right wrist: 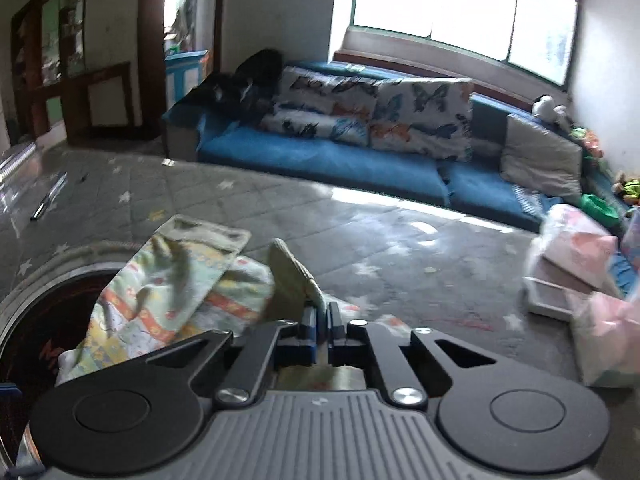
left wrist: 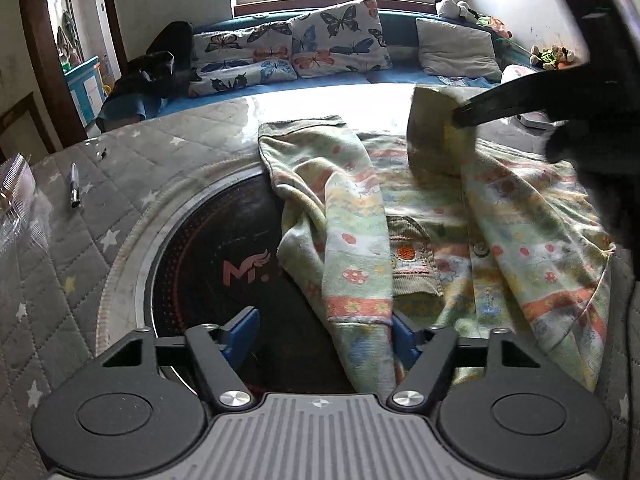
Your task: Fold clothes
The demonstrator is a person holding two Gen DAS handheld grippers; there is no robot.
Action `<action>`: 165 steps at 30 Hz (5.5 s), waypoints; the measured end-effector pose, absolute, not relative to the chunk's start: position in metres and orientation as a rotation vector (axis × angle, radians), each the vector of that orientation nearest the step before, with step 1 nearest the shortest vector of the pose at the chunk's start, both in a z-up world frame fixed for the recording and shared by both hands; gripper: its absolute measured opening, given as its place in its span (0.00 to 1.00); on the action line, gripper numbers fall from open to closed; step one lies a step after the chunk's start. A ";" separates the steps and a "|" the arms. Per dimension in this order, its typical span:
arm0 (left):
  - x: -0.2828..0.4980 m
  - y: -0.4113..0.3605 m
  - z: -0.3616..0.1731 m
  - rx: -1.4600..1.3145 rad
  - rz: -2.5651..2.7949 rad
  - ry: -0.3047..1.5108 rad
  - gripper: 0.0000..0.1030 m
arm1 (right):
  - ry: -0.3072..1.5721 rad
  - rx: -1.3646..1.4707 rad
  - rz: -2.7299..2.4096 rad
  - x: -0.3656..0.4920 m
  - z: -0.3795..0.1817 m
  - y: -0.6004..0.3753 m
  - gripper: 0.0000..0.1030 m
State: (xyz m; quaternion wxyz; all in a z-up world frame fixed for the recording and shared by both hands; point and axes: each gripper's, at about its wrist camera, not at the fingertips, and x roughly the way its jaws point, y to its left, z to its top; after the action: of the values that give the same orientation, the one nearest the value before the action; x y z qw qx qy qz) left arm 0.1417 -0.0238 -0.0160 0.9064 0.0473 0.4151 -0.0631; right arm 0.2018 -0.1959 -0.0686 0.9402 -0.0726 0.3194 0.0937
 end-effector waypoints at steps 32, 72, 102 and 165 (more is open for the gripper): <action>0.080 -0.005 -0.003 0.009 -0.166 0.892 0.16 | 0.686 0.189 -0.427 -0.040 -0.091 -0.448 0.10; 0.242 -0.092 -0.021 0.311 -0.002 0.758 0.48 | 0.734 0.149 -0.314 0.004 -0.112 -0.418 0.54; 0.108 0.170 0.002 -0.170 0.476 0.741 0.03 | 0.727 0.136 -0.305 0.008 -0.113 -0.418 0.61; 0.076 0.071 0.027 -0.077 0.044 0.754 0.26 | 0.692 0.034 -0.024 0.031 -0.096 -0.346 0.67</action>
State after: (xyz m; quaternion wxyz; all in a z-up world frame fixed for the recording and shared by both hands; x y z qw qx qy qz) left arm 0.0759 0.0706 0.0272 0.9289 -0.0374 0.3679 0.0215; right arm 0.0310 -0.3464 -0.0957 0.9405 0.0168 0.3391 -0.0118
